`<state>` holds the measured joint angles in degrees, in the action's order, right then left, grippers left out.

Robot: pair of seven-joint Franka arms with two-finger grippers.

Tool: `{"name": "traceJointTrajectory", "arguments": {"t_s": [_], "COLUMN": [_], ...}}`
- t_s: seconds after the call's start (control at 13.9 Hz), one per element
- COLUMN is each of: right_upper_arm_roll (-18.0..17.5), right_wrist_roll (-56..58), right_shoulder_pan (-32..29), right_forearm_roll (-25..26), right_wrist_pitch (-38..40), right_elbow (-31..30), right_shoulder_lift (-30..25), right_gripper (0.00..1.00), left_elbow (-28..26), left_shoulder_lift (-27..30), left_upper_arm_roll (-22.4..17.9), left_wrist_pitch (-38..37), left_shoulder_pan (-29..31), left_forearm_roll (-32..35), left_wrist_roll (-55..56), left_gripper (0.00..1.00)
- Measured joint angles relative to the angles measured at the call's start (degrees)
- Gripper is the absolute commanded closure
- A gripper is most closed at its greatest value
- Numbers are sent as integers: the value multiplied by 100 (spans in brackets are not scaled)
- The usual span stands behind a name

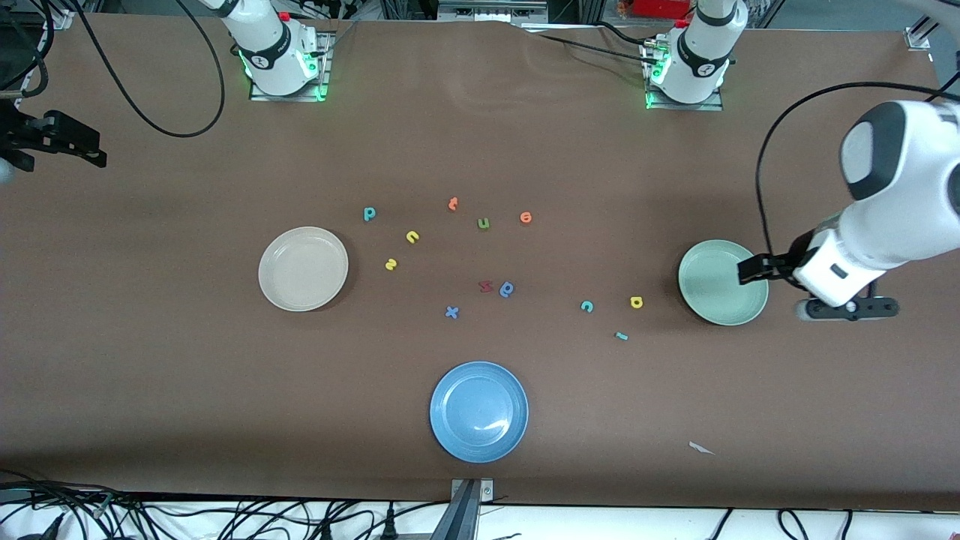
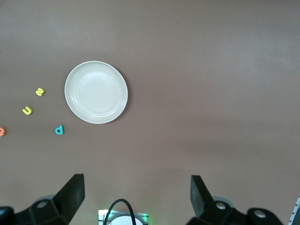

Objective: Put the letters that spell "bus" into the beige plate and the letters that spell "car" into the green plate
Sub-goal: 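Move the left gripper down toward the yellow letter a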

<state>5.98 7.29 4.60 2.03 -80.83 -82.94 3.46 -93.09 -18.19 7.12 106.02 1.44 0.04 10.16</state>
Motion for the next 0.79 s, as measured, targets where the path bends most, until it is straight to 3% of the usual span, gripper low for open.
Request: {"name": "traceJointTrajectory", "arguments": {"t_s": [0.43, 0.79], "right_upper_arm_roll": [1, 2], "right_wrist_roll": [0, 0], "right_shoulder_pan": [0, 0], "right_forearm_roll": [0, 0], "right_wrist_pitch": [1, 2], "right_elbow": [-2, -2], "right_shoulder_lift": [0, 0], "right_gripper": [0, 0], "left_elbow": [-150, -1125], "left_shoulder_lift": [-605, -721], "left_upper_arm_roll": [11, 36], "left_wrist_pitch": [599, 1874], "left_shoulder_pan": [-328, -611], "left_forearm_roll": [-522, -523], "left_wrist_roll": [852, 1186], "left_gripper": [0, 0]}}
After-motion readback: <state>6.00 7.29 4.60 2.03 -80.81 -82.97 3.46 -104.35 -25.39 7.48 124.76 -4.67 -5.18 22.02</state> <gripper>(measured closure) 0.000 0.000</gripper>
